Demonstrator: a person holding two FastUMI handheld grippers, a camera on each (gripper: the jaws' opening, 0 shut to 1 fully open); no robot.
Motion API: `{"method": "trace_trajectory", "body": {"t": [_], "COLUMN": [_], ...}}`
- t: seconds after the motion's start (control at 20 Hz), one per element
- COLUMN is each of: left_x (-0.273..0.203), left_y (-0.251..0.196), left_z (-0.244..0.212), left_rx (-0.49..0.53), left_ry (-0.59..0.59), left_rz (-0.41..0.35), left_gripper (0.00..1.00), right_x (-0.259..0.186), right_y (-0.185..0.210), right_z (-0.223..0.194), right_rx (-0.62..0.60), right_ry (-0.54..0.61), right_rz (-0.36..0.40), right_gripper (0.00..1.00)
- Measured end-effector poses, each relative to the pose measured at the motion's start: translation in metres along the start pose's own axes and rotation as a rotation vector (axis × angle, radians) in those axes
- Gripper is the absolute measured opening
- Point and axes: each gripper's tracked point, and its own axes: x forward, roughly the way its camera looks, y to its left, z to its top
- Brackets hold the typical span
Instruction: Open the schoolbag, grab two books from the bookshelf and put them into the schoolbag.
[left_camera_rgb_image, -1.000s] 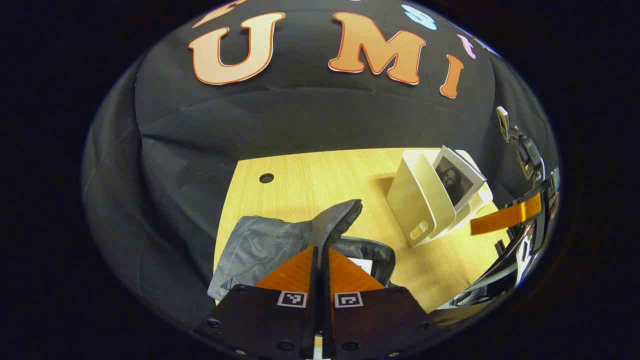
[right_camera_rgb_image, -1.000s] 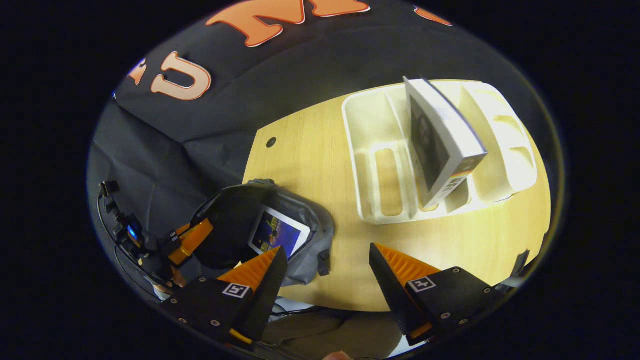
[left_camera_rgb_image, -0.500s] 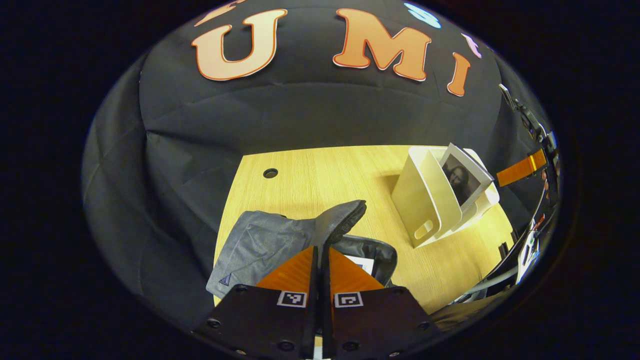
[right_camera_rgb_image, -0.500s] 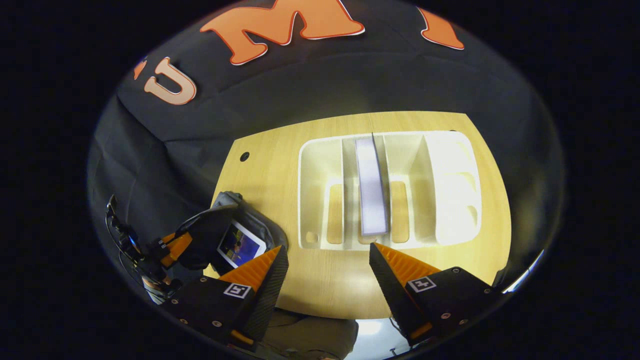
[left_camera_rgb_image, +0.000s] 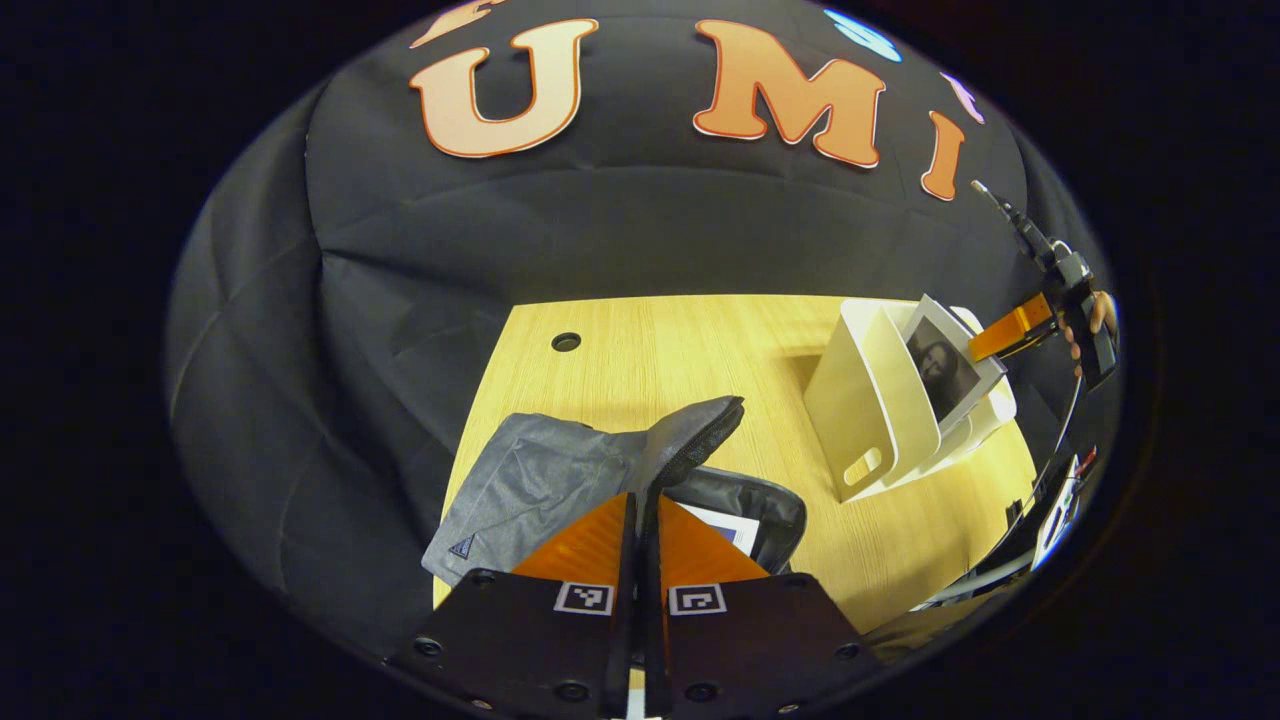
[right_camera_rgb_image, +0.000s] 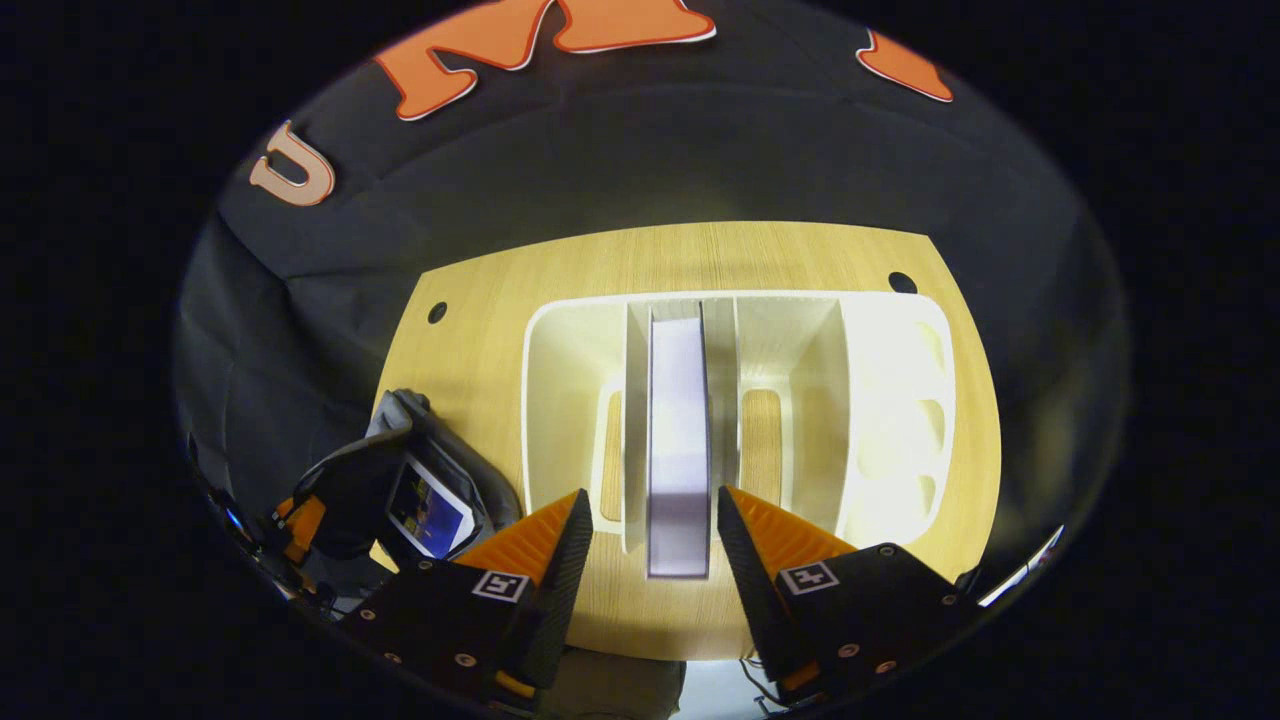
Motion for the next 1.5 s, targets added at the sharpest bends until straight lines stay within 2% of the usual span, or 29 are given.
{"method": "trace_trajectory", "body": {"t": [0.05, 0.1, 0.15, 0.3, 0.35, 0.4, 0.7, 0.95, 1.2, 1.5], "left_x": [0.000, -0.002, -0.003, -0.004, -0.003, -0.003, -0.003, -0.003, 0.000, 0.003], "left_y": [0.001, 0.001, 0.002, 0.001, 0.001, 0.000, -0.004, -0.004, -0.006, -0.011], "left_z": [0.000, -0.001, -0.001, -0.002, -0.003, -0.002, -0.005, -0.004, -0.007, -0.011], "left_rx": [-0.003, -0.004, -0.006, -0.008, -0.010, -0.010, 0.009, 0.033, 0.062, 0.116], "left_ry": [0.002, 0.002, 0.004, 0.005, 0.007, 0.007, 0.013, 0.012, 0.016, 0.027], "left_rz": [0.005, 0.010, 0.014, 0.014, 0.015, 0.009, -0.011, -0.037, -0.070, -0.107], "left_gripper": [0.06, 0.06, 0.06, 0.06, 0.06, 0.06, 0.06, 0.06, 0.06, 0.06], "right_x": [0.007, 0.012, 0.017, 0.018, 0.018, 0.012, -0.035, -0.072, -0.096, -0.098], "right_y": [0.000, -0.001, -0.002, -0.006, -0.011, -0.013, -0.012, -0.018, -0.026, -0.023], "right_z": [0.002, 0.003, 0.003, 0.005, 0.005, 0.002, -0.005, -0.021, -0.055, -0.108], "right_rx": [-0.002, -0.001, -0.004, 0.010, 0.013, 0.032, 0.097, 0.131, 0.162, 0.228], "right_ry": [0.008, 0.015, 0.021, 0.022, 0.020, 0.028, -0.024, -0.071, -0.096, -0.059], "right_rz": [-0.004, -0.017, -0.019, -0.049, -0.065, -0.067, -0.010, -0.006, -0.035, -0.027], "right_gripper": [0.82, 0.65, 0.63, 0.41, 0.48, 0.35, 0.31, 0.31, 0.31, 0.31]}}
